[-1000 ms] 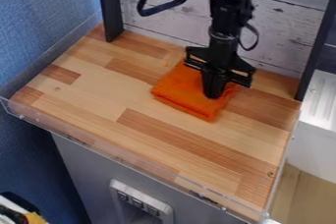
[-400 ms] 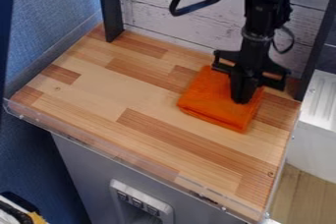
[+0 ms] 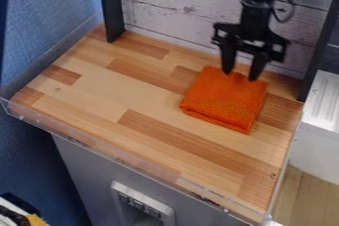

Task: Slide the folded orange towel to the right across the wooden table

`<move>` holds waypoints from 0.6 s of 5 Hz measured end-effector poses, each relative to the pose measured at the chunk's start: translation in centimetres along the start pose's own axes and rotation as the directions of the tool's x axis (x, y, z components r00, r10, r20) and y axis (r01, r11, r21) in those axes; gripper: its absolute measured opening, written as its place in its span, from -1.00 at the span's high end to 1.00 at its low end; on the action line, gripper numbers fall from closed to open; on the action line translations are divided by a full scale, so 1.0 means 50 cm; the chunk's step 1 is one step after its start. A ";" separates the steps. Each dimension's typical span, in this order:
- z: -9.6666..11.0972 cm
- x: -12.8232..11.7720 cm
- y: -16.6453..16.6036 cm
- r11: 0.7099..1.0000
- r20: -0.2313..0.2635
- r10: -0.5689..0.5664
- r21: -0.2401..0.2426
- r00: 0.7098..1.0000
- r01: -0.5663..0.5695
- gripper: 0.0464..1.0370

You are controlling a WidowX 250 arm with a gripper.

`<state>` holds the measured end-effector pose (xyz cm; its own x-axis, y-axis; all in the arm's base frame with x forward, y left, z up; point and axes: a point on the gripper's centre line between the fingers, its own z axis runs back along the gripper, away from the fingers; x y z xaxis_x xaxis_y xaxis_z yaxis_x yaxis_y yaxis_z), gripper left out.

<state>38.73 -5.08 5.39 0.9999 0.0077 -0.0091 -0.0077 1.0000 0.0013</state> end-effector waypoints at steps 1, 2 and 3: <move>0.010 0.007 0.052 1.000 -0.008 0.005 -0.009 1.000 -0.005 -0.92; 0.011 0.009 0.103 1.000 -0.008 0.007 -0.008 1.000 -0.007 -0.93; 0.011 0.006 0.138 1.000 -0.017 0.004 -0.012 1.000 -0.004 -0.92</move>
